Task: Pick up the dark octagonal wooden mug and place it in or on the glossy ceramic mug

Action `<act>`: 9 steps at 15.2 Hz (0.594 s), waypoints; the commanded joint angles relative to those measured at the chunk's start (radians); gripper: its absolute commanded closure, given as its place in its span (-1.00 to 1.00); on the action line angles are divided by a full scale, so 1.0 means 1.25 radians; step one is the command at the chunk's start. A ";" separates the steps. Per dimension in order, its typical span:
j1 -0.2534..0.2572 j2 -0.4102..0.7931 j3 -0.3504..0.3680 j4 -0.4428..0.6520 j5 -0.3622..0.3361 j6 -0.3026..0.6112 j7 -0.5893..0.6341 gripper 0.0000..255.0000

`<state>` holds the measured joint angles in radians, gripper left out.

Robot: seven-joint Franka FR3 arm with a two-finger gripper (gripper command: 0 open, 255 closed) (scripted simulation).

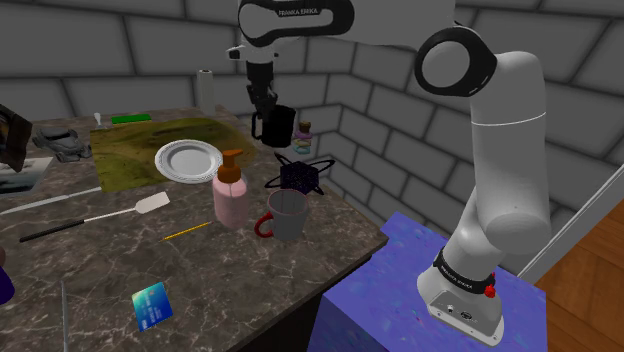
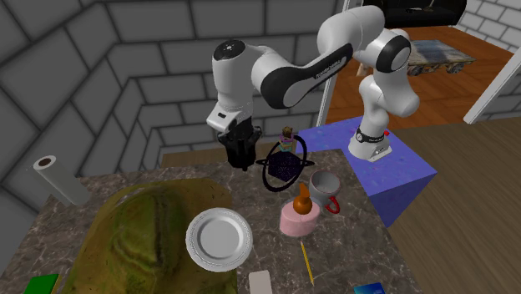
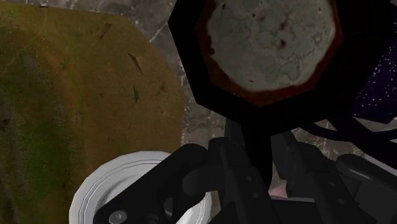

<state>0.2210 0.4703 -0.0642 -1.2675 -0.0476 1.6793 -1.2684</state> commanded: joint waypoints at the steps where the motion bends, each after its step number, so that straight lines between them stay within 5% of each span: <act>1: -0.001 0.001 0.000 0.026 0.000 -0.024 -0.002 1.00; 9: -0.002 0.021 -0.001 0.140 0.002 -0.118 -0.008 1.00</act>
<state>0.2185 0.4914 -0.0652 -1.1142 -0.0458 1.5474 -1.2774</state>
